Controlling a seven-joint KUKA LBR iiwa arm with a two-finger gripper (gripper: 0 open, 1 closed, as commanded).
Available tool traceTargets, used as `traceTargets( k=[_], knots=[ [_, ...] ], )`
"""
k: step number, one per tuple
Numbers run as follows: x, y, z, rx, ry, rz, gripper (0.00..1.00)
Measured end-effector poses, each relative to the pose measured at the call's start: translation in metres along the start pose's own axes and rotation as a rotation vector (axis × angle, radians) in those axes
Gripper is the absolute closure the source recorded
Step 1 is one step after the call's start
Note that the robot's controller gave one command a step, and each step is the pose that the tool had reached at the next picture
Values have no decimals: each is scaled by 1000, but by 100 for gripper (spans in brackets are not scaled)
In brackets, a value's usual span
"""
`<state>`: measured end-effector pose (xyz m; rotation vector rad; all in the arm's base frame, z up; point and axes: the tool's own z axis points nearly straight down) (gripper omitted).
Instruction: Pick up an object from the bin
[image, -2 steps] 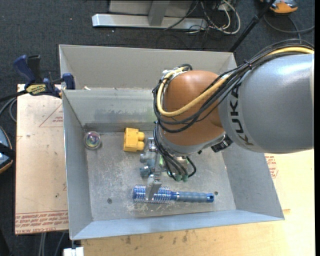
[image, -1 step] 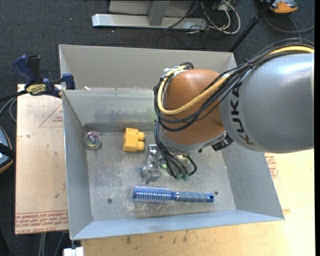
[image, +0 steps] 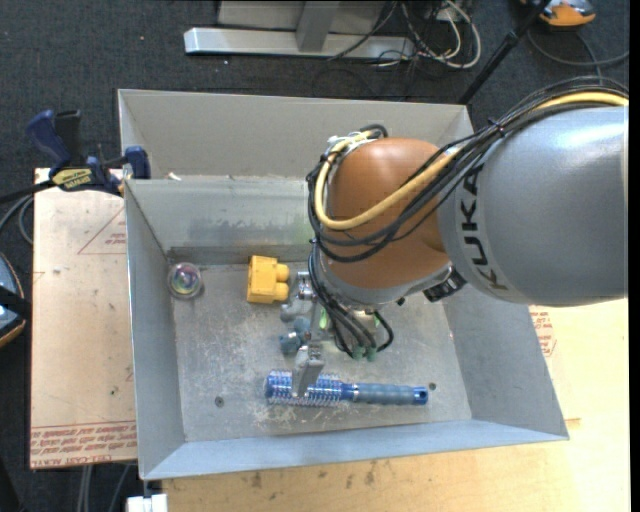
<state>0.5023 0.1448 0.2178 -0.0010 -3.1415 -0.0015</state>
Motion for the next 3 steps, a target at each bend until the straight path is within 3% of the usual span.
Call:
traceTargets(
  k=[1, 2, 3],
  knots=[
    [-22, -17, 144, -2, -7, -413, 0],
    [-24, -16, 141, -4, -17, -411, 100],
    [-30, -21, 16, 0, -9, -365, 100]
  ],
)
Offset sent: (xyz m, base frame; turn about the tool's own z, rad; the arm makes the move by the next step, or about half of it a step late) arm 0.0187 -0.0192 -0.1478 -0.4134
